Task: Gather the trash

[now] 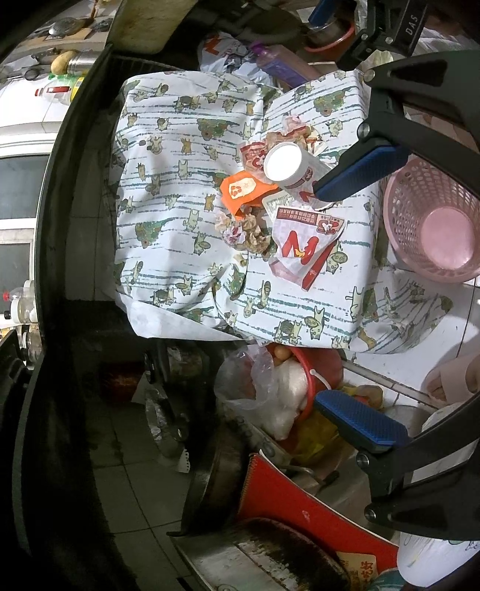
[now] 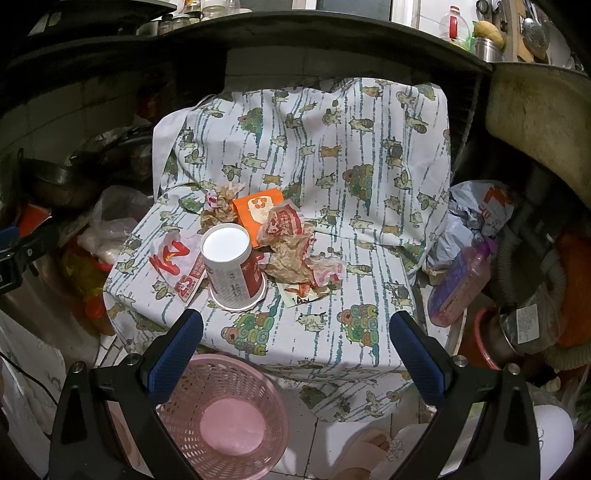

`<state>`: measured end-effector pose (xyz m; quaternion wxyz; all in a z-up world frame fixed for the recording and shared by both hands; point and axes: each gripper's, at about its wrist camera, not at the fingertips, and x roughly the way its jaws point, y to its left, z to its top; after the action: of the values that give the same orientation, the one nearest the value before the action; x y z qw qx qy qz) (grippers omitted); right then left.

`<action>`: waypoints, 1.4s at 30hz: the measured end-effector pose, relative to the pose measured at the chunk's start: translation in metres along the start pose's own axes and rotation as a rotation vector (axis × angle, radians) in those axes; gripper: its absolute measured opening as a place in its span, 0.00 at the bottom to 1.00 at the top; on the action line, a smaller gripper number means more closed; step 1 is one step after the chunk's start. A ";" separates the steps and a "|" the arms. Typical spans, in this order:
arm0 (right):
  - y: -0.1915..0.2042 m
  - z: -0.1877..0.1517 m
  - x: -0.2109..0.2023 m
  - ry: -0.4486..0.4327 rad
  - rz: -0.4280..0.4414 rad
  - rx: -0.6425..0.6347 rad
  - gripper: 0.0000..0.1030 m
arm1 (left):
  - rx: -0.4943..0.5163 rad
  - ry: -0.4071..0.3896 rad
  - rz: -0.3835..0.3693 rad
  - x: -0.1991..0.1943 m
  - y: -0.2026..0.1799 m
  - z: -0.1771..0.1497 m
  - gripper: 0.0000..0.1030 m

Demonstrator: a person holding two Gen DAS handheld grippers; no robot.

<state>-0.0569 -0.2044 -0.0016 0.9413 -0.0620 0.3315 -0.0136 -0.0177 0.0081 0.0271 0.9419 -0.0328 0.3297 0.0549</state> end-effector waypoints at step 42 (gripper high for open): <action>0.009 -0.003 -0.002 -0.014 -0.001 -0.009 0.97 | 0.025 -0.031 0.015 -0.002 -0.004 0.000 1.00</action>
<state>-0.0608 -0.1957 -0.0040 0.9433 -0.0666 0.3251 -0.0124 -0.0191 0.0036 0.0284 0.9468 -0.0178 0.3159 0.0582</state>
